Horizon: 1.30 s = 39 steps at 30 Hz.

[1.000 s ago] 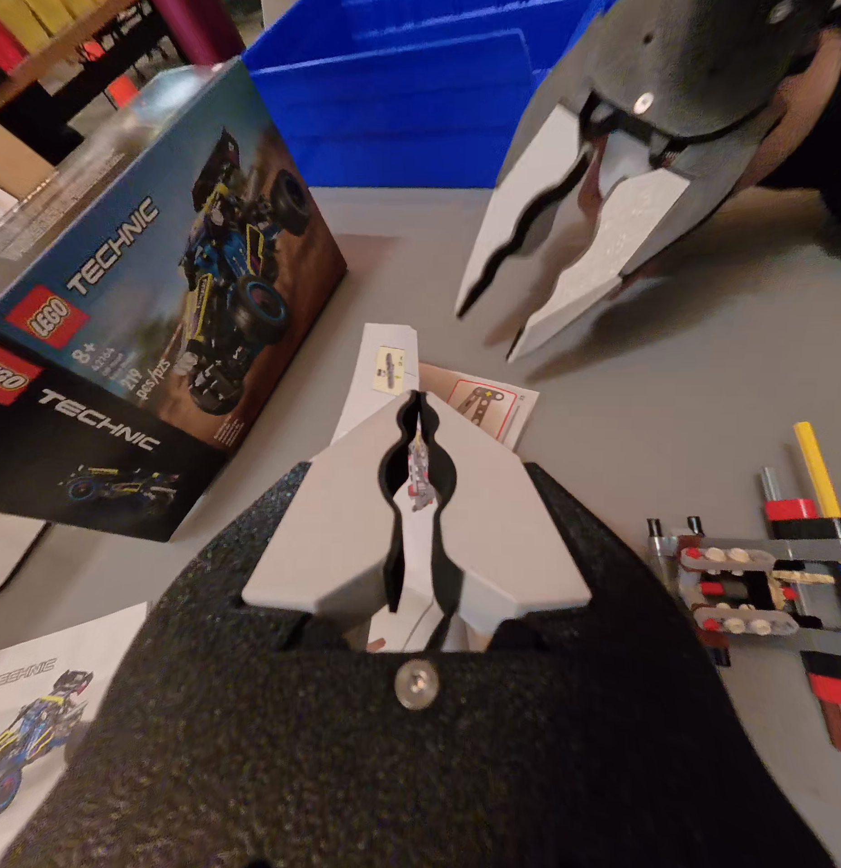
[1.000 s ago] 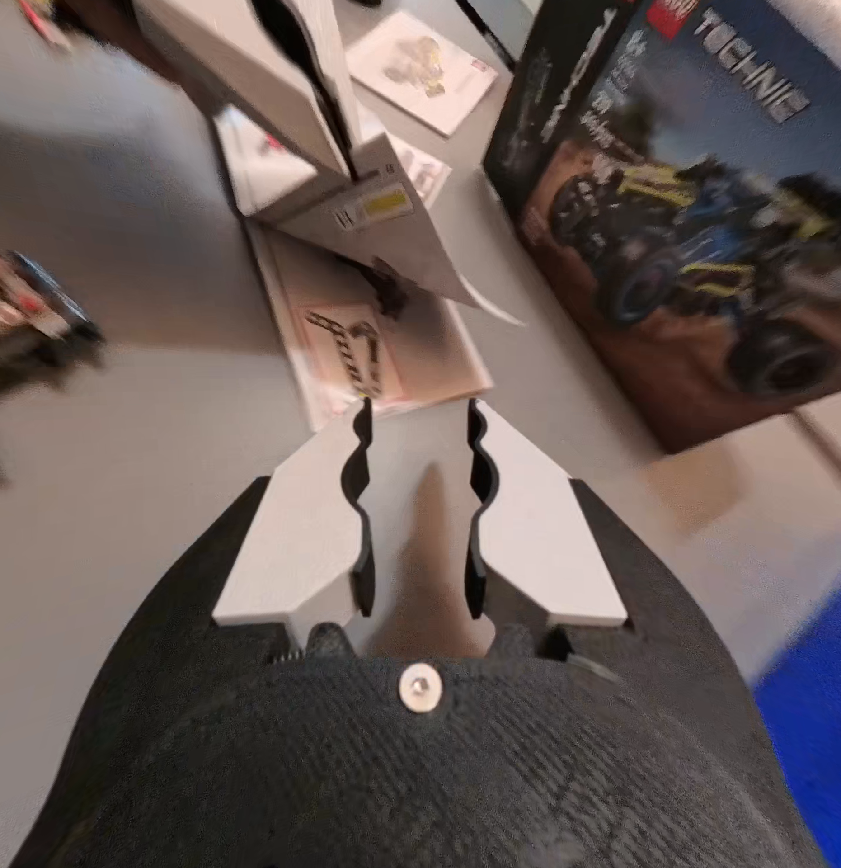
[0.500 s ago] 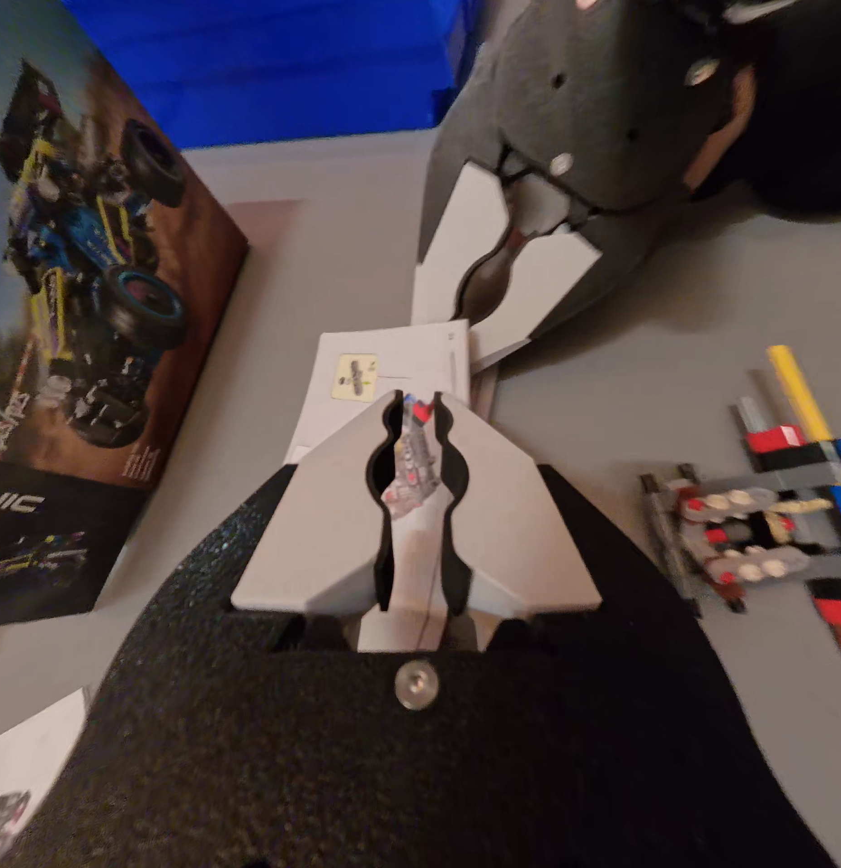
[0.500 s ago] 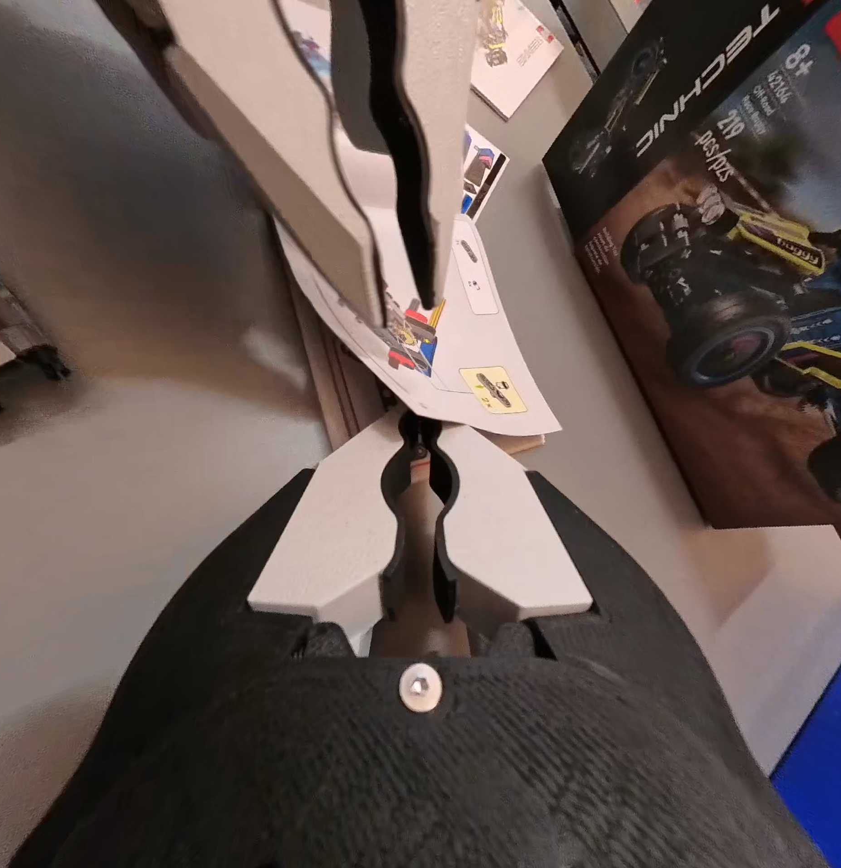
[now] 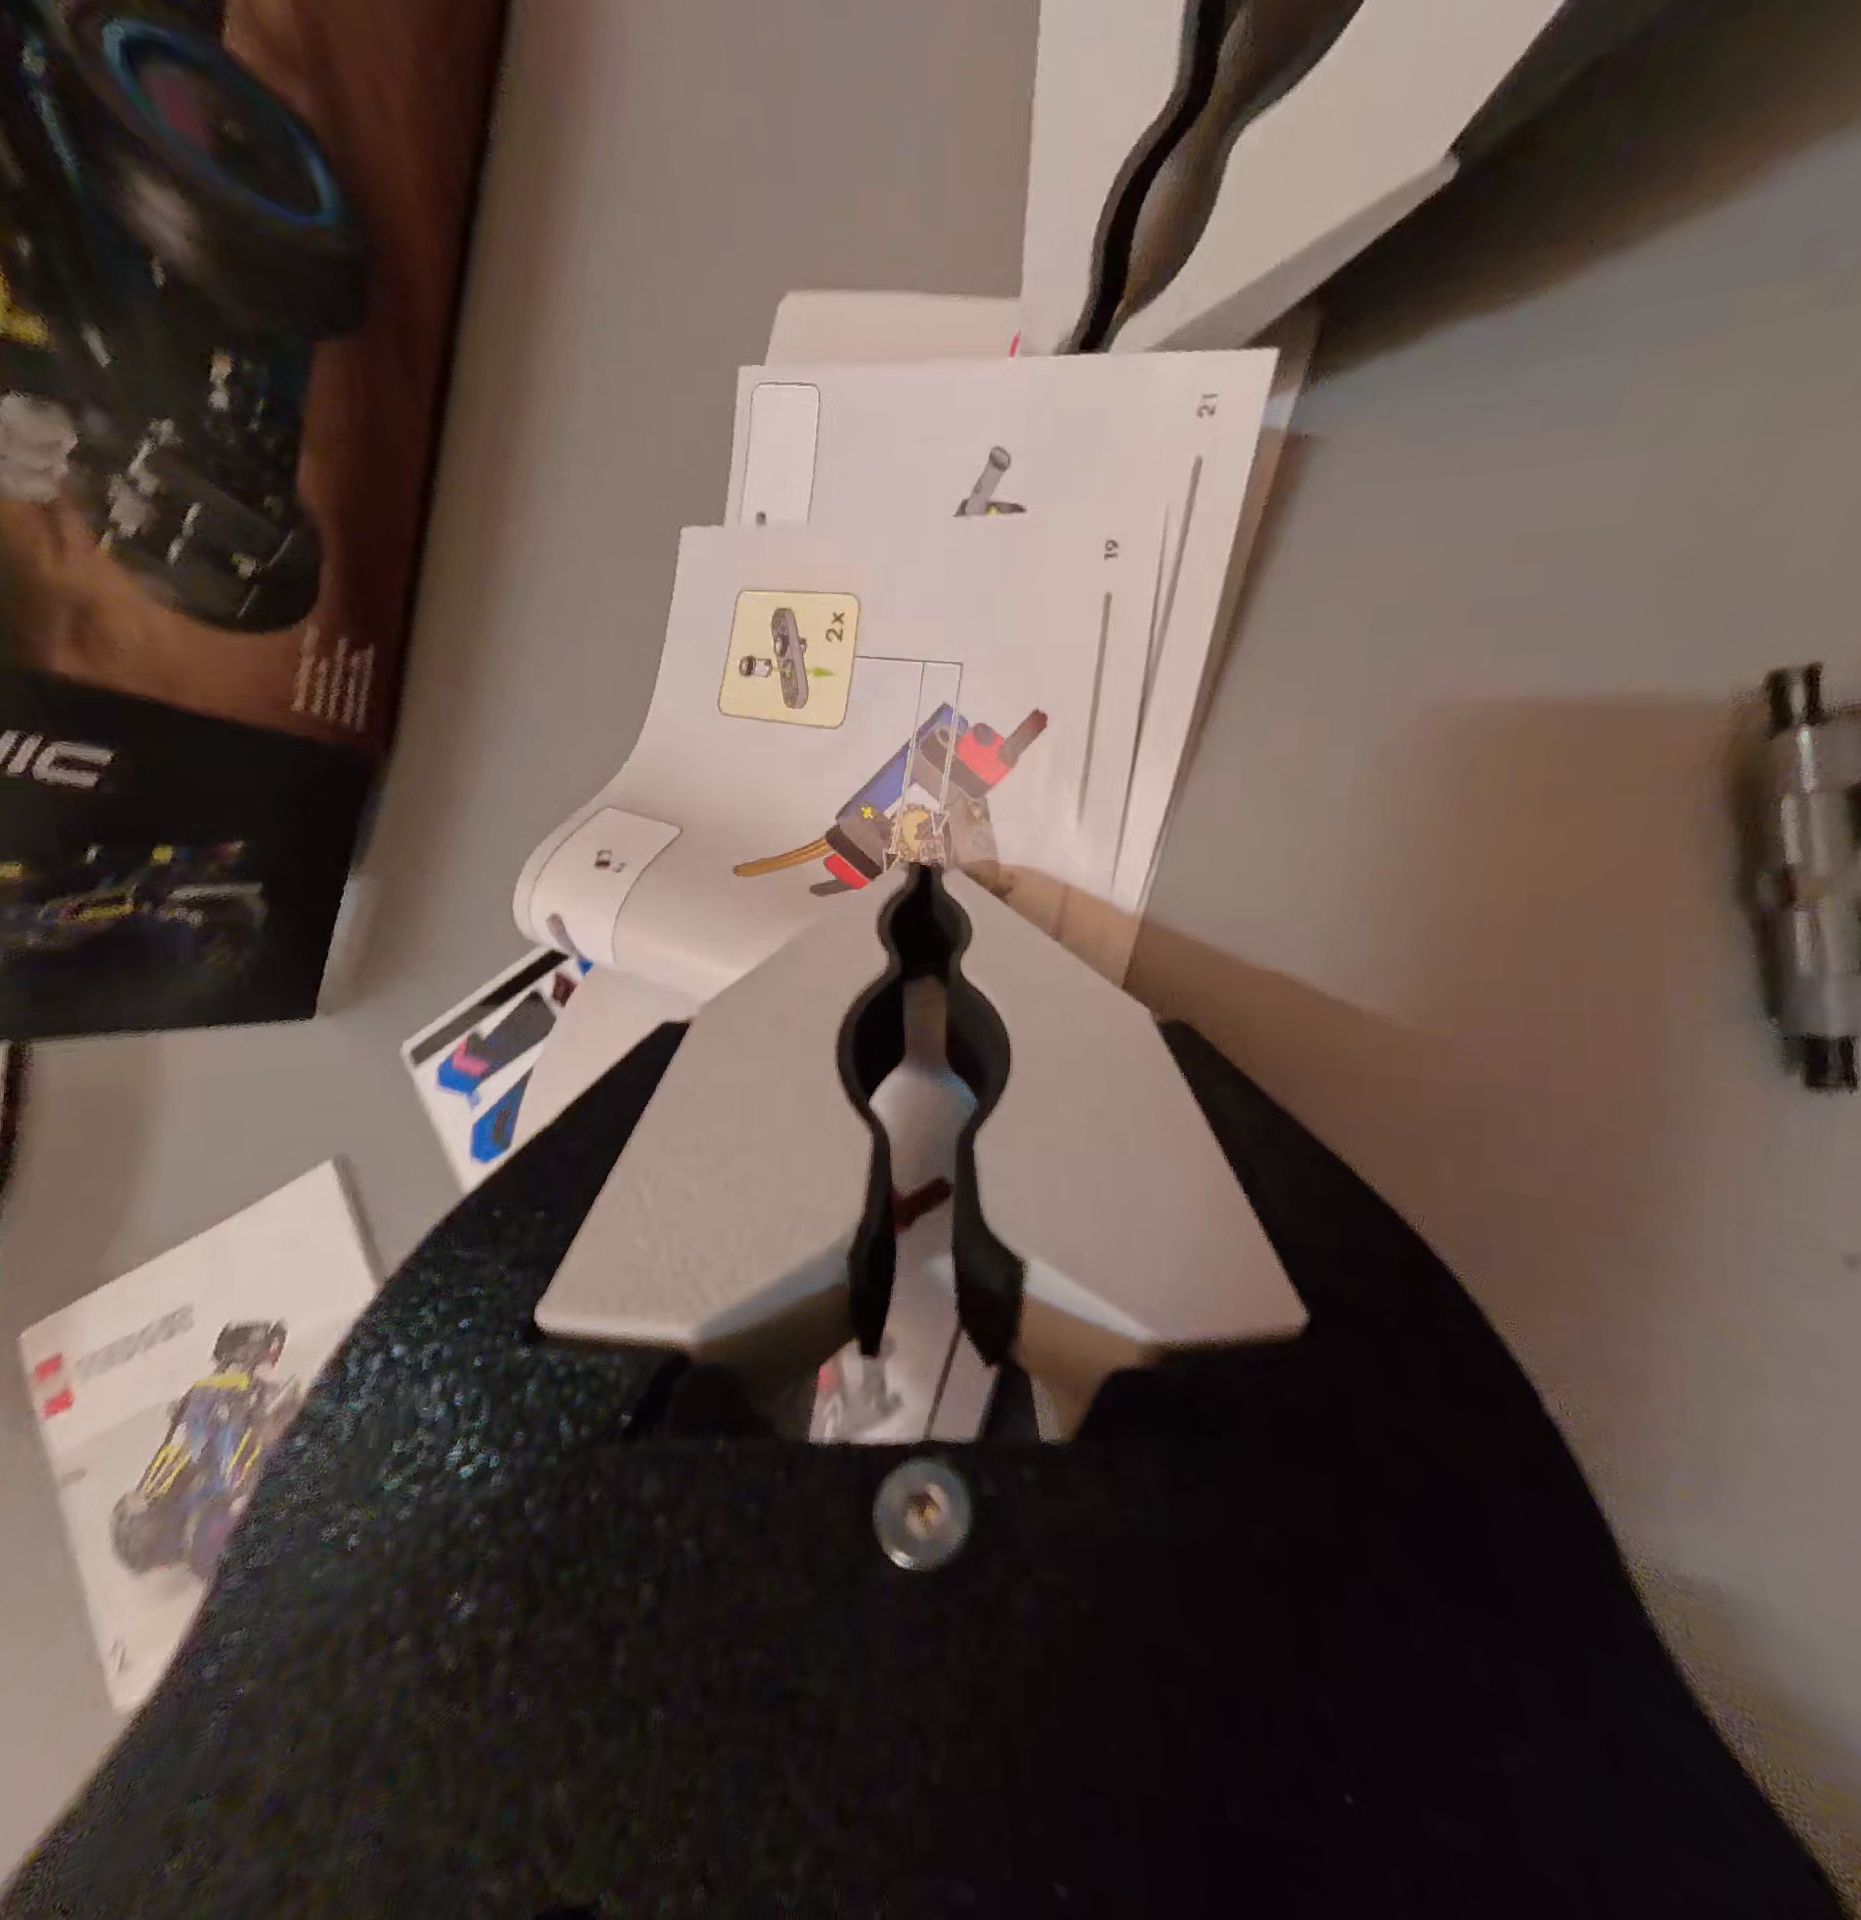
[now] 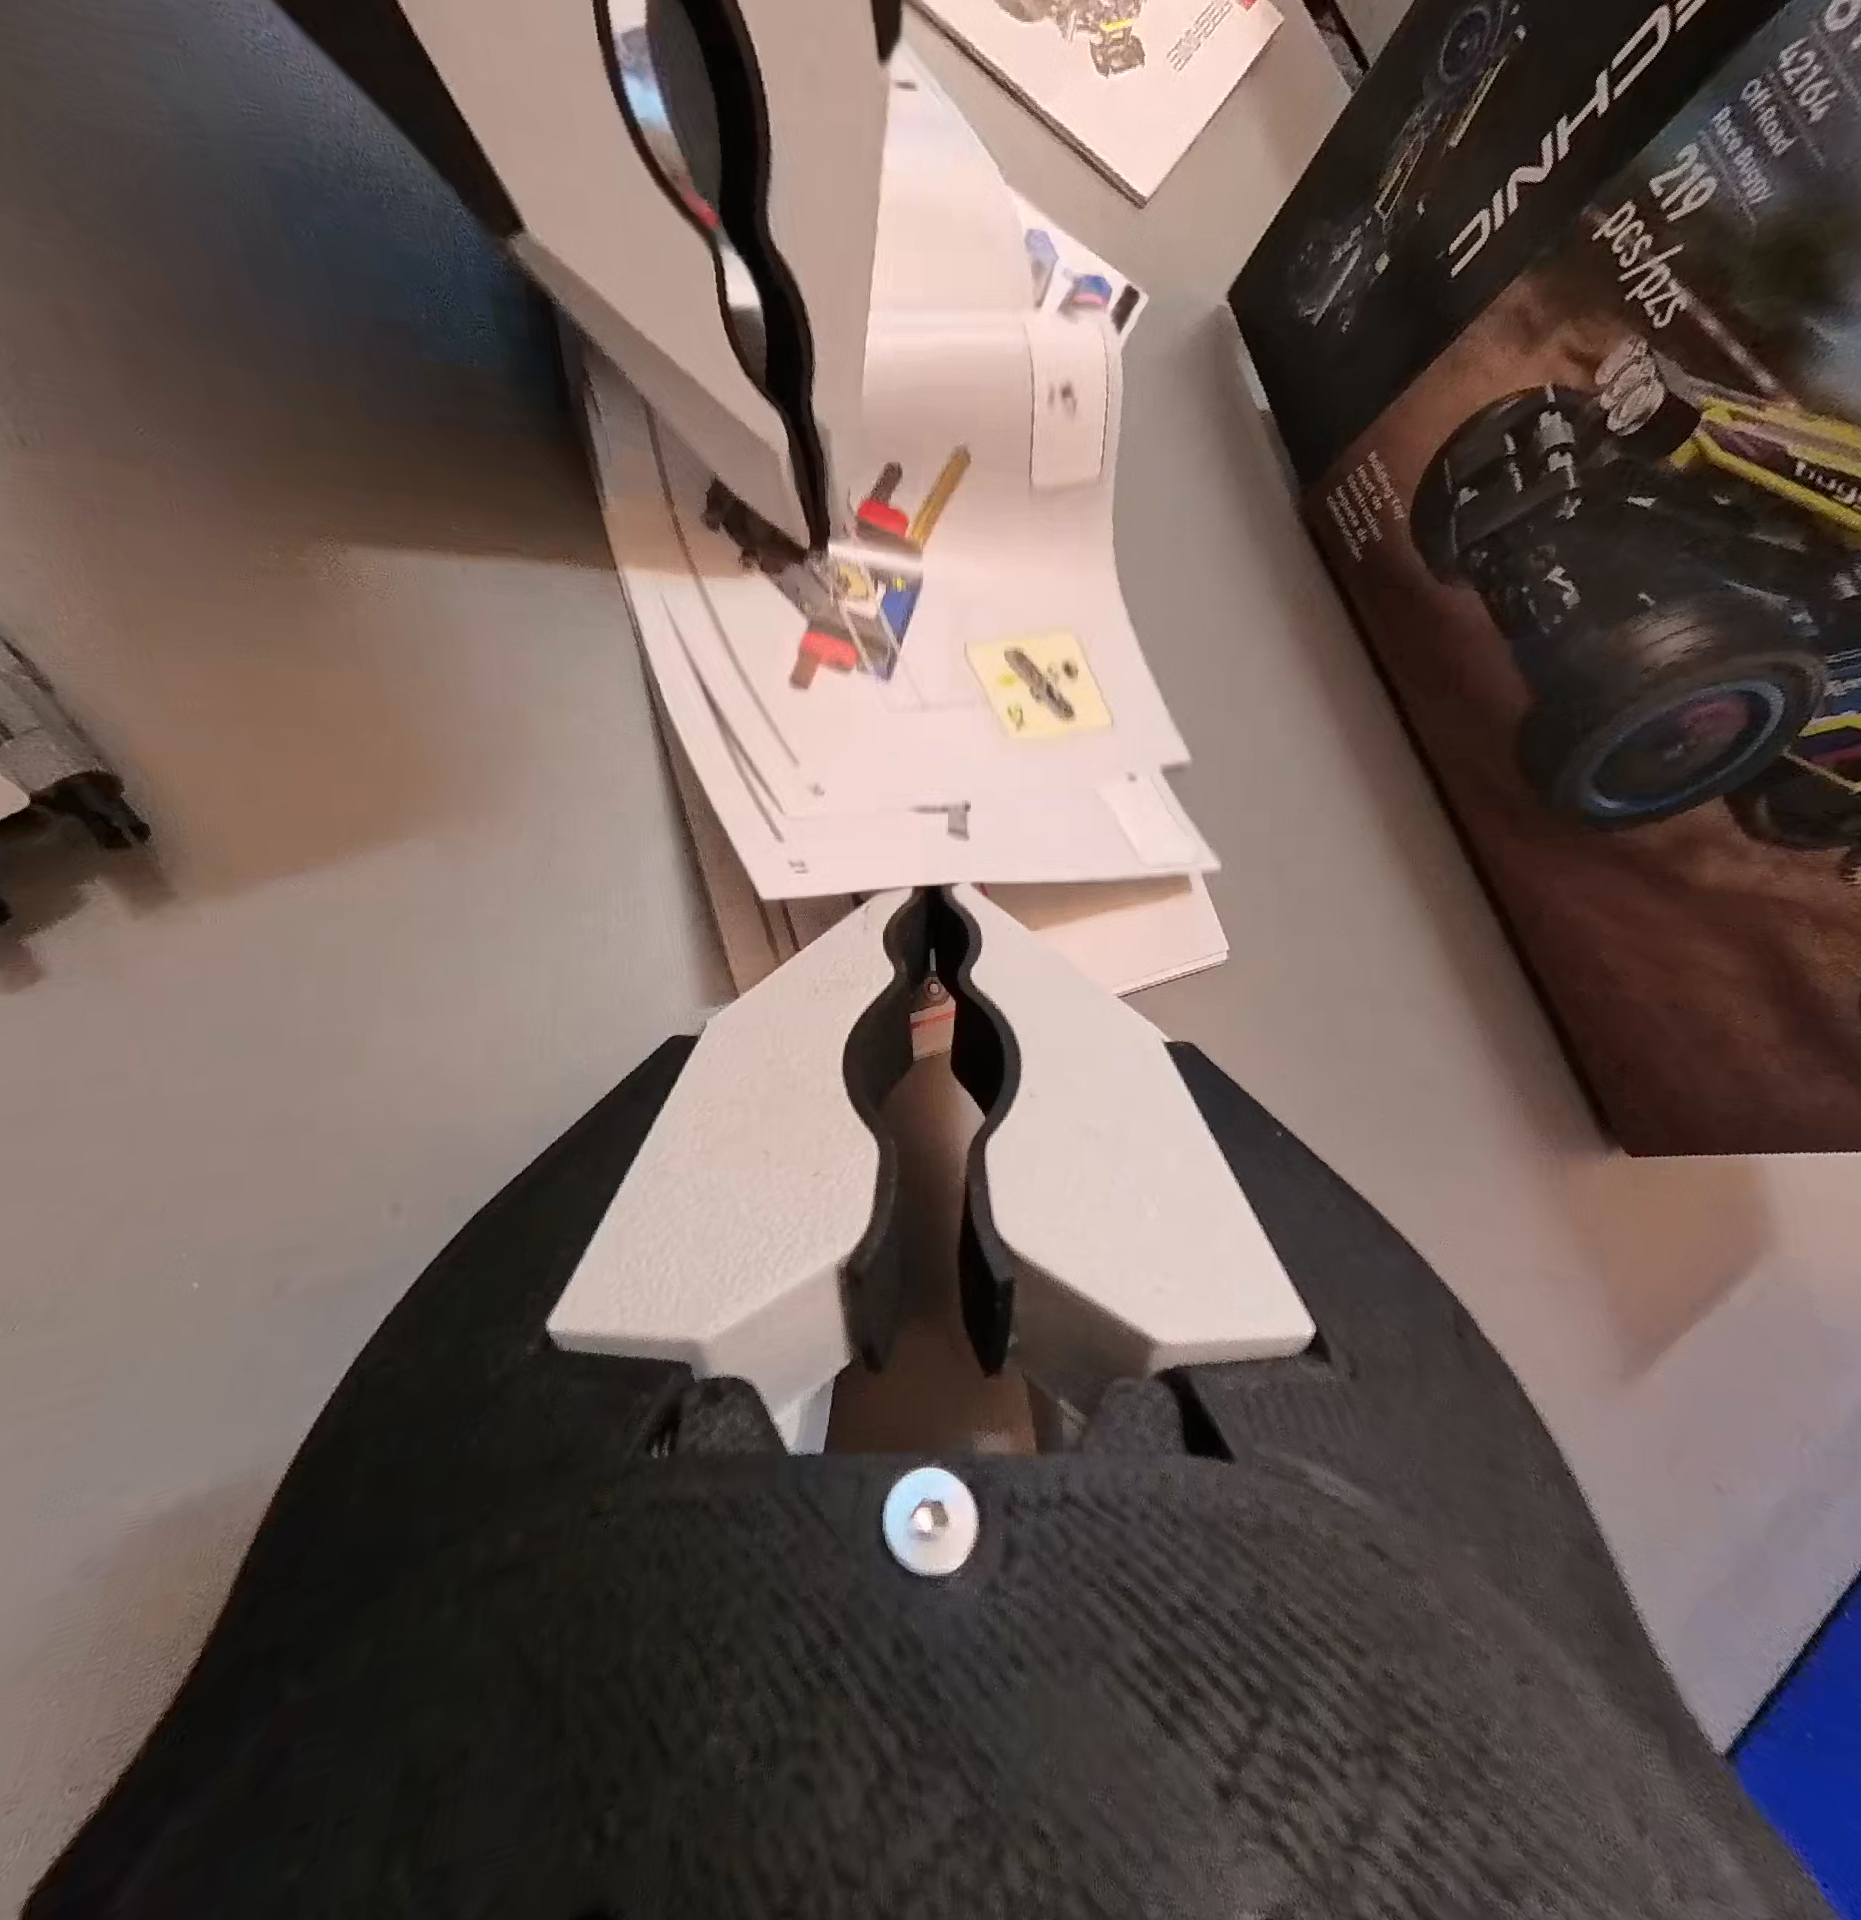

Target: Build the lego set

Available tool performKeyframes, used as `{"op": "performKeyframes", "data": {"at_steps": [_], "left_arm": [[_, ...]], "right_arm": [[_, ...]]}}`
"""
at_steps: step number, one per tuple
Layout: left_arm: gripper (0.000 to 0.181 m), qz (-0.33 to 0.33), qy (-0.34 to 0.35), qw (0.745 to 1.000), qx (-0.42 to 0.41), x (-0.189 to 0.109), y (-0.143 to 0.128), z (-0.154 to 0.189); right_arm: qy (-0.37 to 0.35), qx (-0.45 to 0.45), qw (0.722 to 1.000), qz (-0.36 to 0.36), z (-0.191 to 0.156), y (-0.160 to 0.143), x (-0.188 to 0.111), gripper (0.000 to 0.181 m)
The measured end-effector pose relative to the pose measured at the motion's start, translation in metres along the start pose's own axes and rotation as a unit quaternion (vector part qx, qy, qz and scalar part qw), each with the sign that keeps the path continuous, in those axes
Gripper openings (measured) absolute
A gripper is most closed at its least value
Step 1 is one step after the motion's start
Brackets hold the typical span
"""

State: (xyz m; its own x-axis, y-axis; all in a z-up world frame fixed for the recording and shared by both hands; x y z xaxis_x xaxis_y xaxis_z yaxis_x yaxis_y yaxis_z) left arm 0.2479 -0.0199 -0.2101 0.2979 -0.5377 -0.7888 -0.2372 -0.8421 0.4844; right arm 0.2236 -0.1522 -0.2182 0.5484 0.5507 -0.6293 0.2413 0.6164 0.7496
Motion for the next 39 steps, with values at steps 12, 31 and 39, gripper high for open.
{"op": "performKeyframes", "data": {"at_steps": [12, 31, 39], "left_arm": [[0.000, -0.021, 0.032, 0.999, -0.013, -0.021, -0.023, -0.005], [0.000, -0.204, 0.197, 0.956, -0.076, -0.069, -0.087, -0.033], [0.000, 0.028, 0.234, 0.940, -0.245, -0.120, -0.046, -0.002]], "right_arm": [[-0.031, -0.022, 0.999, 0.006, 0.003, 0.000, -0.002, 0.000], [-0.034, -0.204, 0.978, 0.035, -0.022, 0.014, 0.015, 0.000], [-0.024, -0.201, 0.979, 0.037, -0.021, 0.013, 0.013, 0.000]]}}
Point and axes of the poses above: each gripper's, where its closed fingertips meet, x out along the fingers, y out of its top, z = x × y across the jaws, the point moved 6 cm from there along -x, back along the fingers, and after that the axes turned 10 degrees about x, right-handed, at the moved point
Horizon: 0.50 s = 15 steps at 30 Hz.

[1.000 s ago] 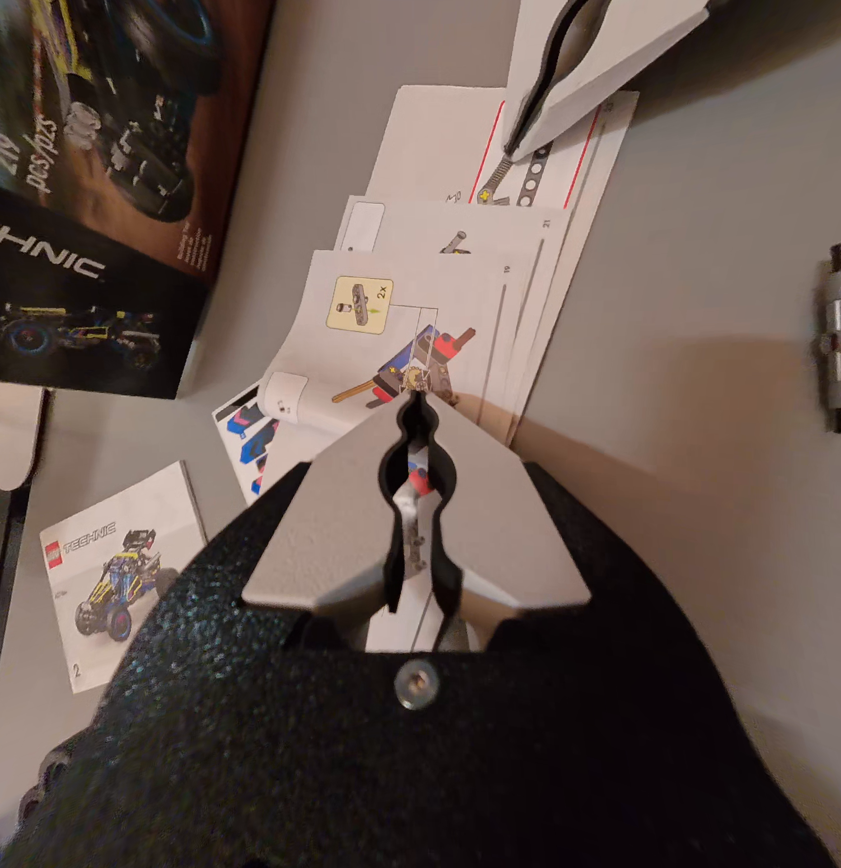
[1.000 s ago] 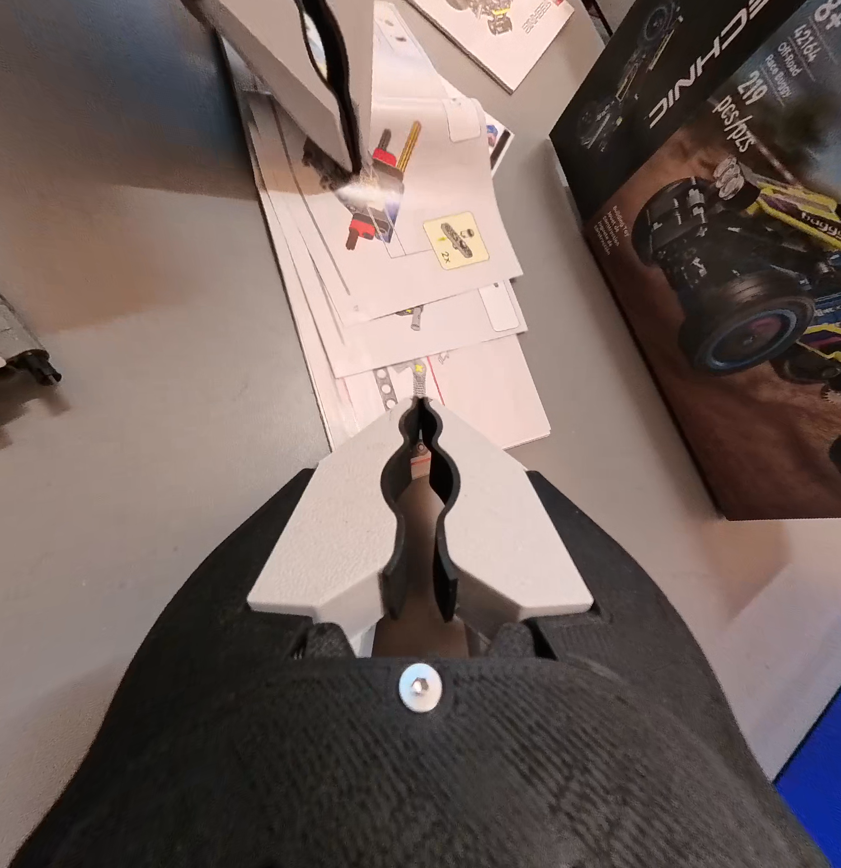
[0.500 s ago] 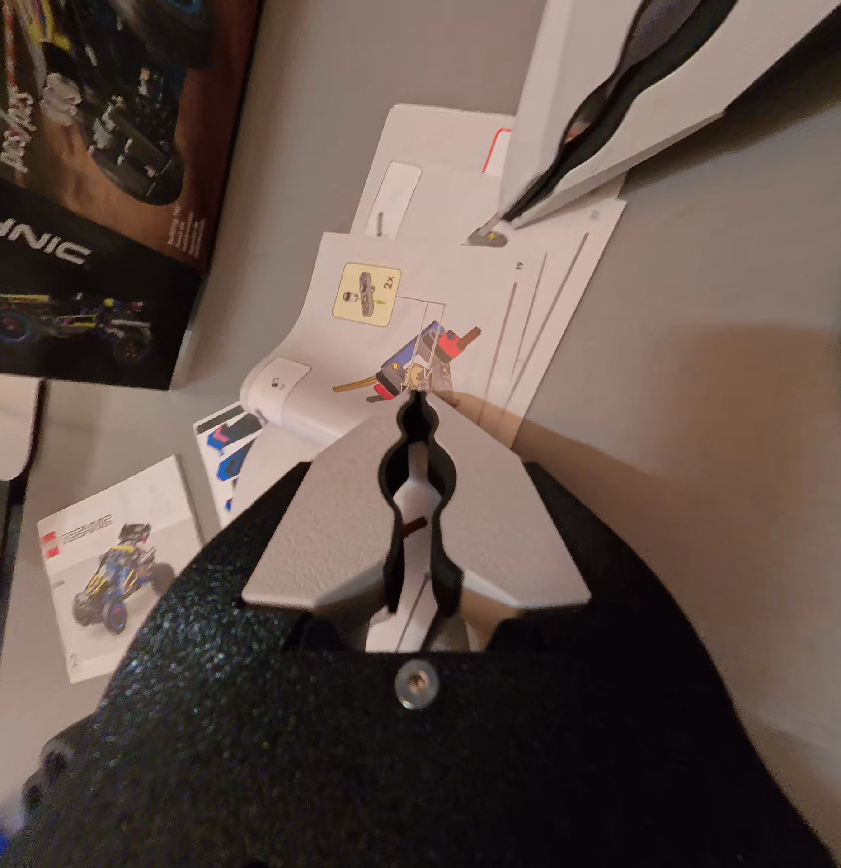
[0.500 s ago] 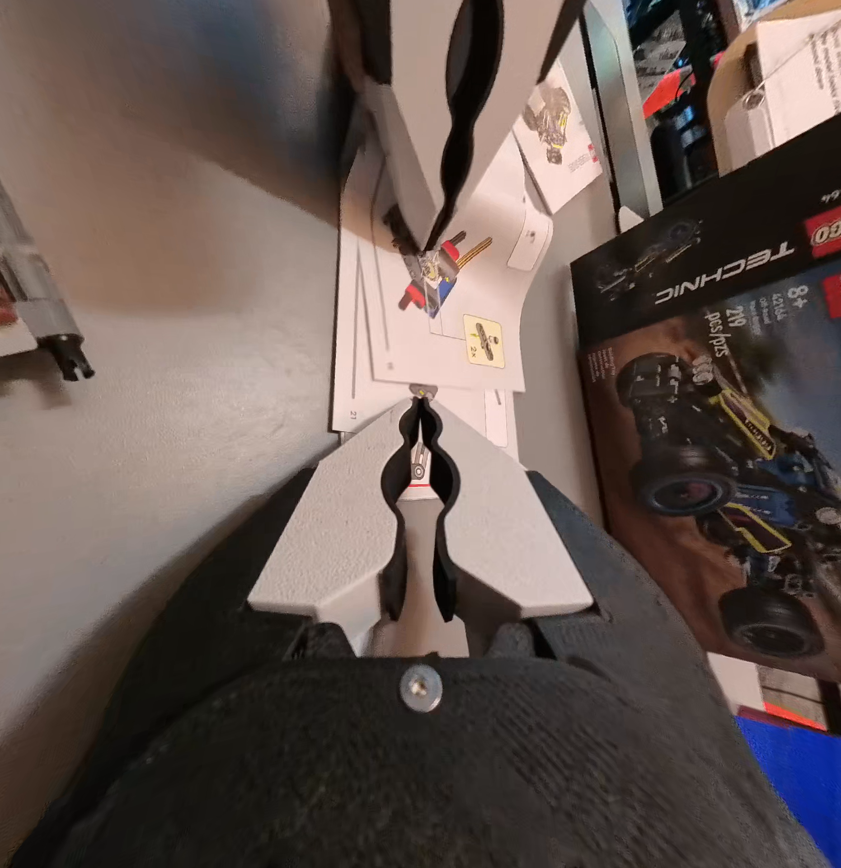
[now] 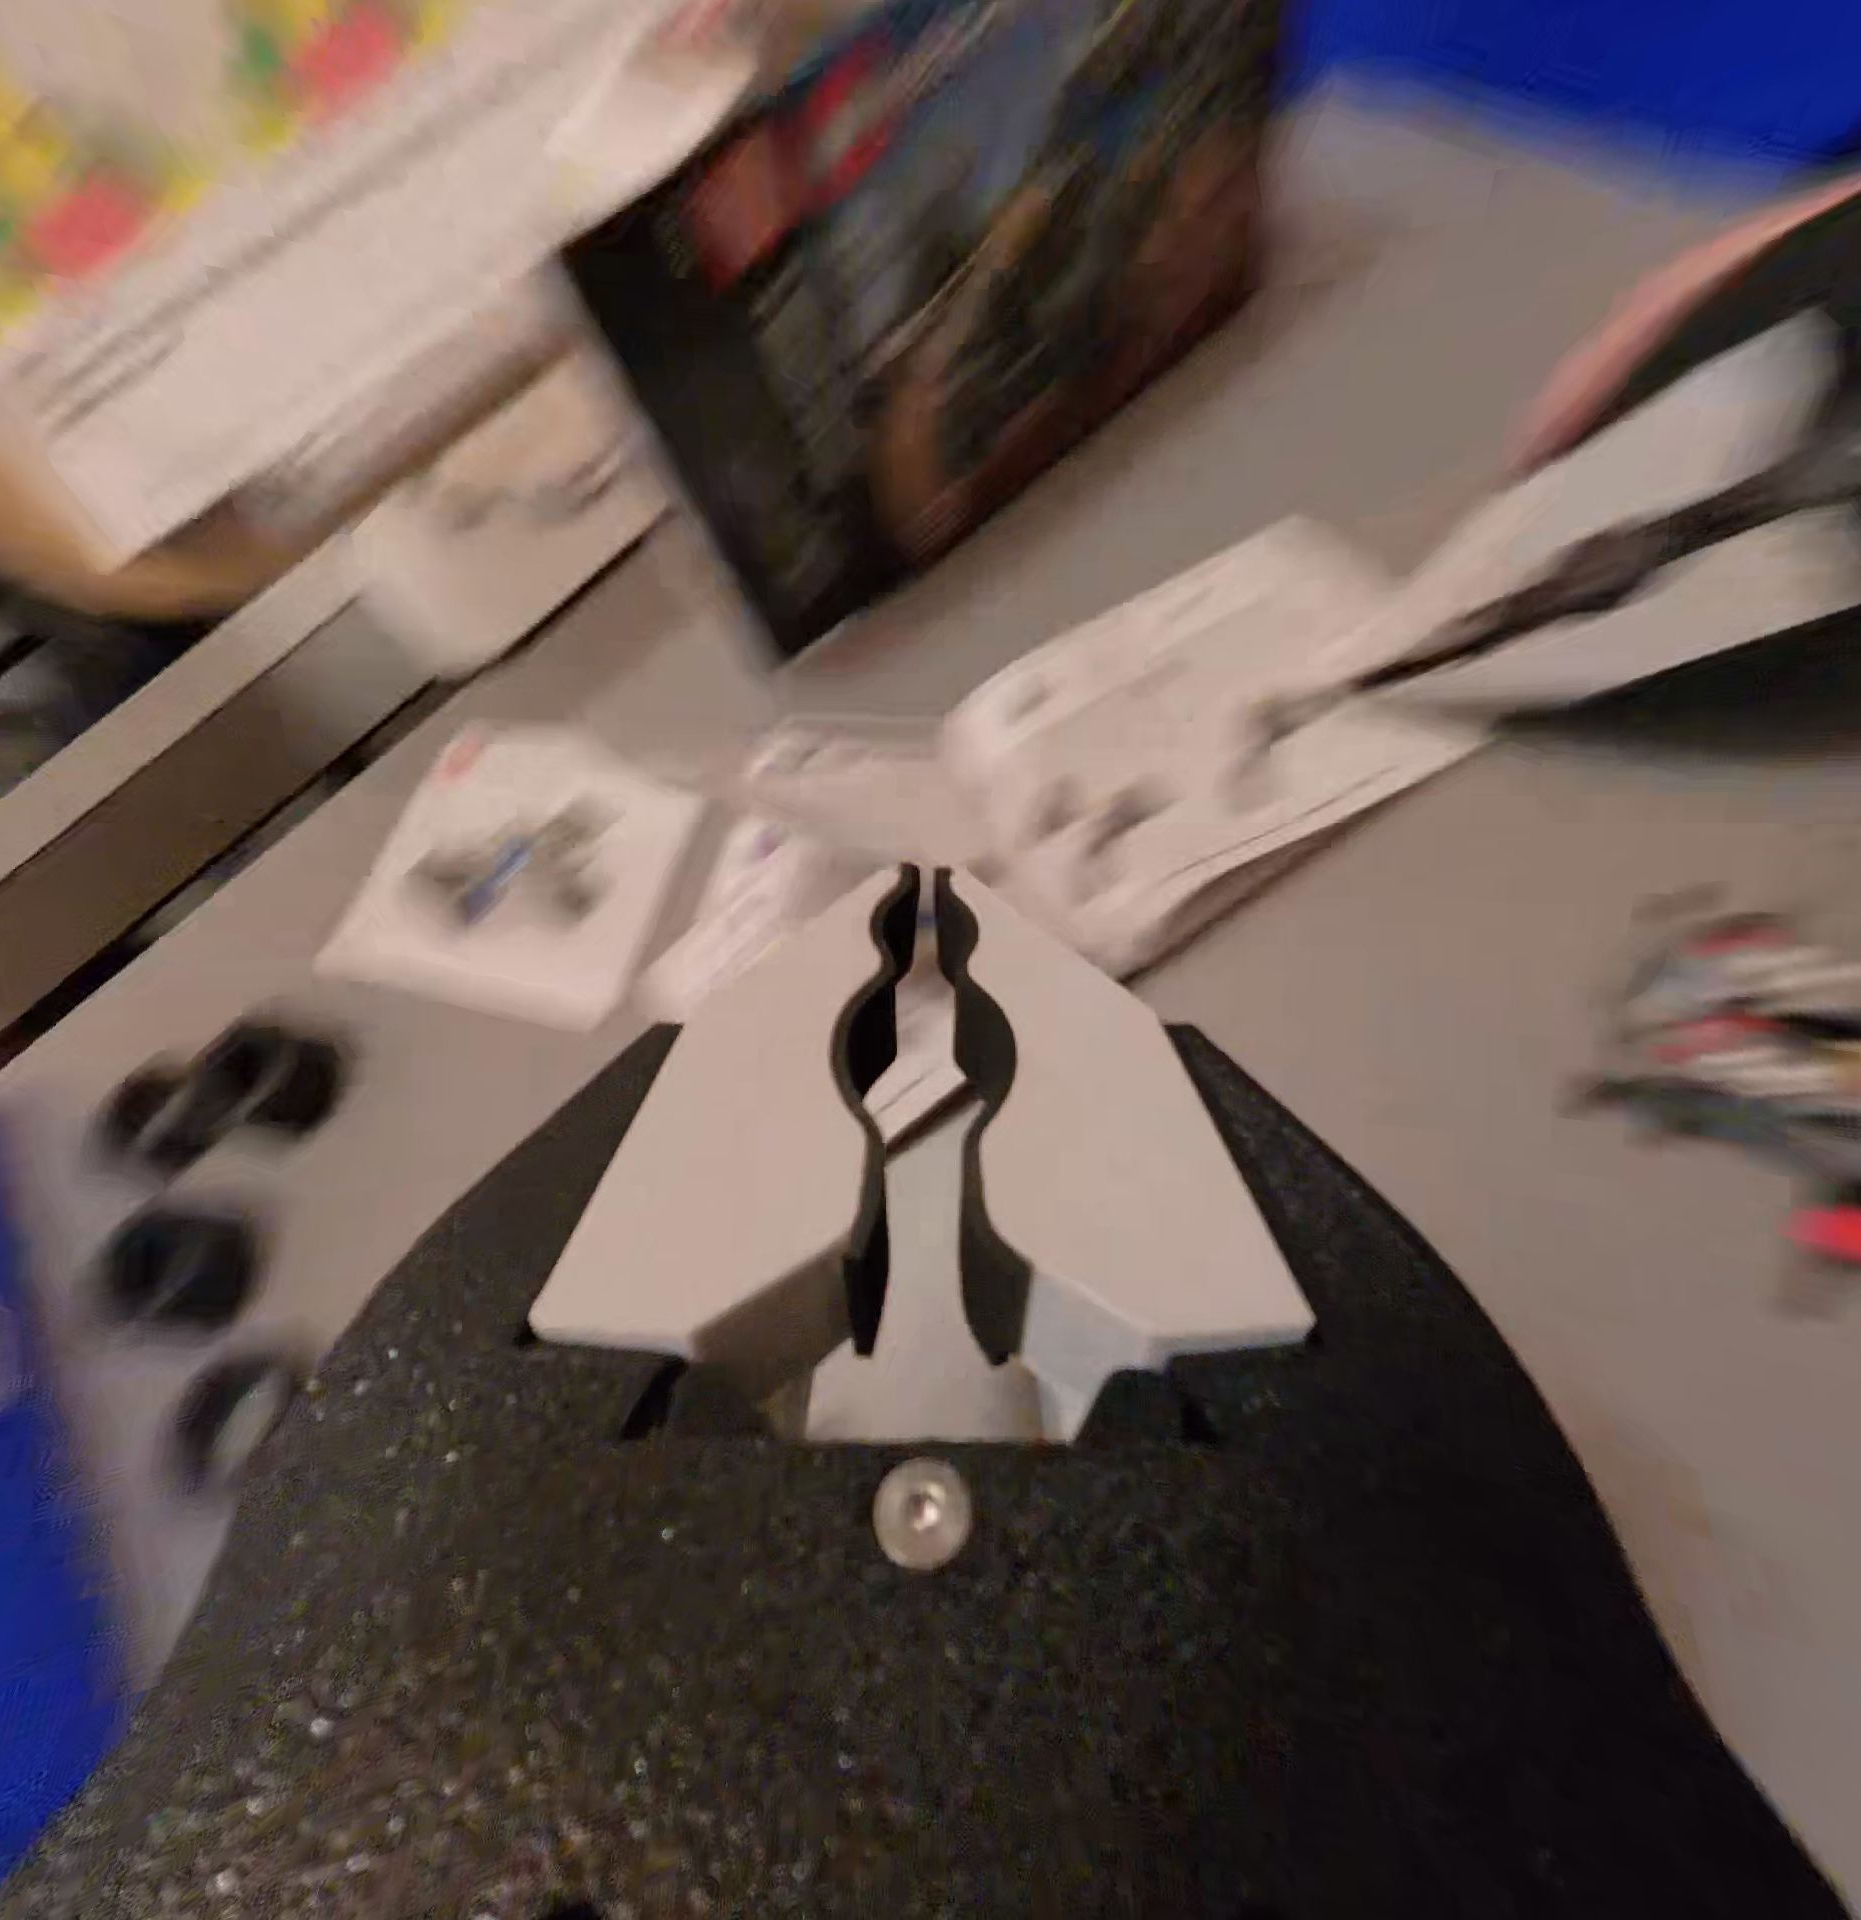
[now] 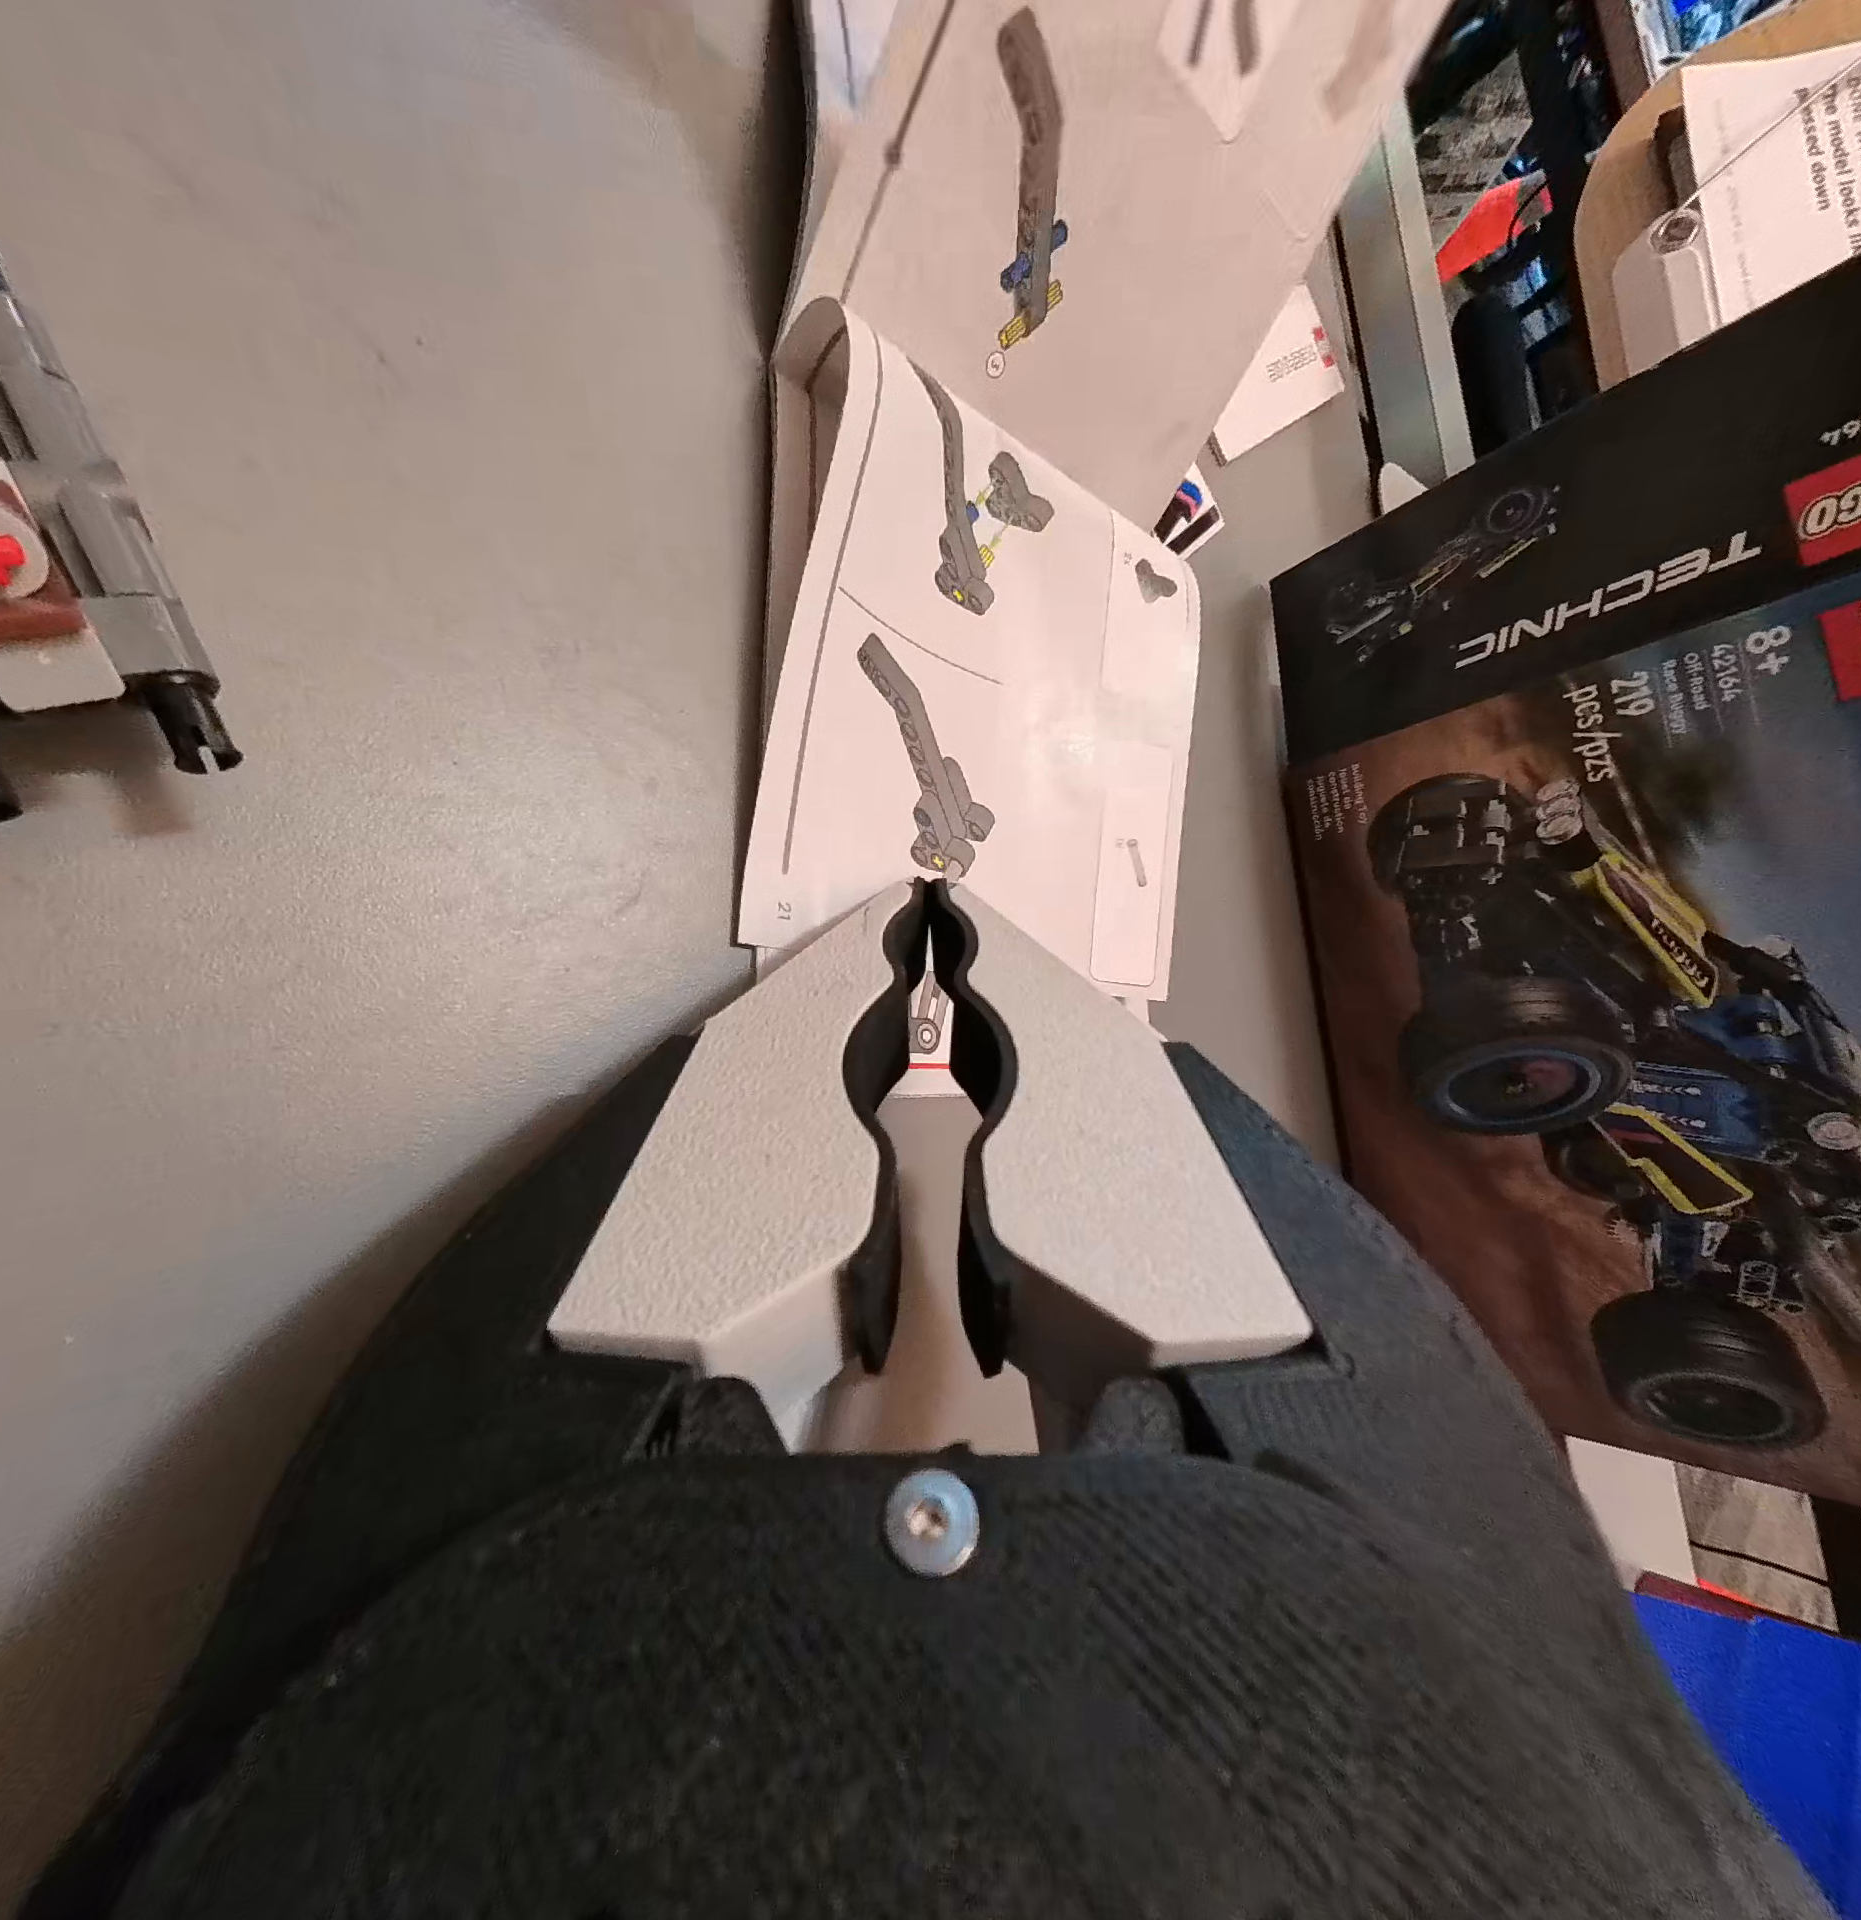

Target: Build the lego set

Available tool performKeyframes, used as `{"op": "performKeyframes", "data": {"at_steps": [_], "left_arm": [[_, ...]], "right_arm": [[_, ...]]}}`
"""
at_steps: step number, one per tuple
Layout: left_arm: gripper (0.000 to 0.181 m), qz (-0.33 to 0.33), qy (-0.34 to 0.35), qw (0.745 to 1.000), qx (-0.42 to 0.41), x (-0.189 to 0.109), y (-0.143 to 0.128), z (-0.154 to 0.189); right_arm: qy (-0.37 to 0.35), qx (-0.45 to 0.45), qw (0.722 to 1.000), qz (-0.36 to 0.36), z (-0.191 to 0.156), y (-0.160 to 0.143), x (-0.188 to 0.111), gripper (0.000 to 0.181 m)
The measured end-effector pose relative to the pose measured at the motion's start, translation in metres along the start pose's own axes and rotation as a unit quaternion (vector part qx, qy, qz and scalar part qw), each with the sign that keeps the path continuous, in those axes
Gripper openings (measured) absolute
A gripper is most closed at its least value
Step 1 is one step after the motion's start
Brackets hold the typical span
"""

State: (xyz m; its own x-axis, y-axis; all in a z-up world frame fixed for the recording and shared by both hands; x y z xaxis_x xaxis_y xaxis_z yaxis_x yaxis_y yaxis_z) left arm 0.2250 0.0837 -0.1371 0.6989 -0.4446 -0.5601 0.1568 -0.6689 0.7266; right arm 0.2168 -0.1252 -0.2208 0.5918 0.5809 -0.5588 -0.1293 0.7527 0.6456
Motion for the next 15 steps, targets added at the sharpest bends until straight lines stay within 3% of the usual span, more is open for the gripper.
{"op": "performKeyframes", "data": {"at_steps": [2, 3, 4, 6, 9, 11, 15], "left_arm": [[0.001, 0.090, -0.102, 0.990, 0.024, -0.003, 0.038, 0.051], [0.004, 0.095, -0.140, 0.984, 0.051, 0.002, 0.046, 0.070], [0.005, 0.082, -0.136, 0.985, 0.073, 0.012, 0.047, 0.075], [0.000, 0.056, -0.055, 0.994, 0.074, 0.031, 0.040, 0.059], [0.000, 0.051, -0.008, 0.996, 0.076, 0.033, 0.022, 0.041], [0.000, -0.038, -0.010, 0.998, 0.057, 0.046, -0.012, 0.028], [0.000, -0.068, -0.070, 0.994, 0.044, 0.054, -0.043, 0.041]], "right_arm": [[-0.005, -0.005, 1.000, 0.000, -0.001, 0.000, 0.000, 0.000], [-0.007, -0.009, 1.000, -0.001, -0.001, 0.000, 0.000, 0.000], [-0.003, -0.009, 1.000, 0.000, -0.001, -0.001, -0.002, 0.000], [0.014, -0.003, 1.000, -0.001, -0.003, -0.004, -0.009, 0.000], [0.038, -0.002, 0.999, -0.011, -0.005, -0.015, -0.027, 0.000], [0.042, 0.010, 0.998, -0.034, 0.000, -0.029, -0.041, 0.000], [0.030, 0.049, 0.997, -0.042, 0.014, -0.049, -0.064, 0.000]]}}
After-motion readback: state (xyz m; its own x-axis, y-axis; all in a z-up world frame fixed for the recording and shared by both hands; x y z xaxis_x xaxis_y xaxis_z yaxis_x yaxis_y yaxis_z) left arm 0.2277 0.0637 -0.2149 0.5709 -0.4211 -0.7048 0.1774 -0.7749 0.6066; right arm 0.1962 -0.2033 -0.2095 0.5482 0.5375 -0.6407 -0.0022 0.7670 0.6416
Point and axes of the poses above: each gripper's, where its closed fingertips meet, x out along the fingers, y out of its top, z = x × y across the jaws, the point moved 6 cm from there along -x, back along the fingers, and after that the axes turned 10 degrees about x, right-handed, at the moved point
